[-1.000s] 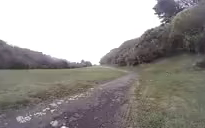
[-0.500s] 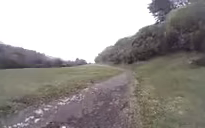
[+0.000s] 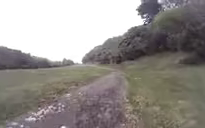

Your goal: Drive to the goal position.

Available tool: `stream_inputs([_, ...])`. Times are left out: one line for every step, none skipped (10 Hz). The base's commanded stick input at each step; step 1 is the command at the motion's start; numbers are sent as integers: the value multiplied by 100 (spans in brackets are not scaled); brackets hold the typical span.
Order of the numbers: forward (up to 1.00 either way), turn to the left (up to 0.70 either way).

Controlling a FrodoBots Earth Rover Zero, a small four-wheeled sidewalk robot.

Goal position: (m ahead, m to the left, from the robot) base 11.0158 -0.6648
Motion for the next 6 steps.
stream_inputs([85, 11])
stream_inputs([85, 26])
stream_inputs([85, 27])
stream_inputs([85, 27])
stream_inputs([85, 27])
stream_inputs([85, 27])
